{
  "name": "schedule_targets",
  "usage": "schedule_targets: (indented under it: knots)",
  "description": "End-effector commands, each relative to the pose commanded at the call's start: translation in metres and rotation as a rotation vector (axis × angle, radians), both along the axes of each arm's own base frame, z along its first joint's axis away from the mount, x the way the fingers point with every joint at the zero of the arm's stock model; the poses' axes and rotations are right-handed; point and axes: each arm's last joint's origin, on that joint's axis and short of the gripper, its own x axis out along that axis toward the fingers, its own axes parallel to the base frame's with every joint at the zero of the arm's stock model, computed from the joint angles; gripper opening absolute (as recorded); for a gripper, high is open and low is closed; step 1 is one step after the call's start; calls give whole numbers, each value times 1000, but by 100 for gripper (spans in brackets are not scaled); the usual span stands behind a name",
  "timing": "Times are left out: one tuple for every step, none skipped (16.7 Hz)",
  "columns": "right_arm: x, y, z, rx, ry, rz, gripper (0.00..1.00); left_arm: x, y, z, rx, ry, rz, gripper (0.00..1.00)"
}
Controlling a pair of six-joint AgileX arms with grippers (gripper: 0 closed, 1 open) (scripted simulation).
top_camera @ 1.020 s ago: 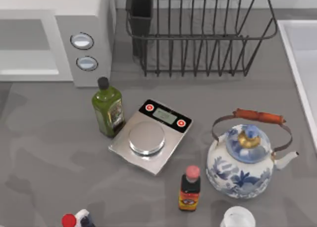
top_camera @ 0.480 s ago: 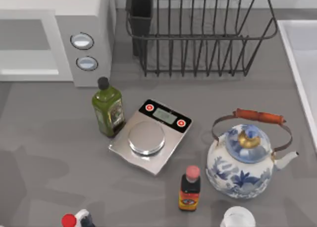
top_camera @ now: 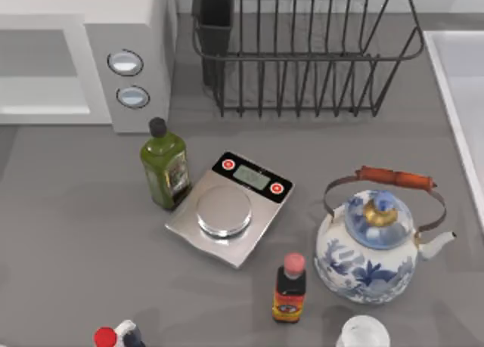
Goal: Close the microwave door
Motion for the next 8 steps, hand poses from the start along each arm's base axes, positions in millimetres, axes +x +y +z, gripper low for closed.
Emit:
schedule_targets:
  knots:
    - [0, 0, 0, 0, 0, 0, 100, 0, 0, 0, 0, 0, 0, 0]
    - [0, 0, 0, 0, 0, 0, 100, 0, 0, 0, 0, 0, 0, 0]
    - [0, 0, 0, 0, 0, 0, 100, 0, 0, 0, 0, 0, 0, 0]
    - [0, 0, 0, 0, 0, 0, 100, 3, -7, 4, -30, -20, -12, 0]
    - [0, 0, 0, 0, 0, 0, 100, 4, -7, 3, -31, -19, -12, 0]
    - [0, 0, 0, 0, 0, 0, 100, 4, -6, -1, -32, -17, -11, 0]
    - [0, 0, 0, 0, 0, 0, 100, 4, -5, -8, -33, -14, -11, 0]
    - [0, 0, 0, 0, 0, 0, 100, 4, -4, -17, -31, -12, -9, 0]
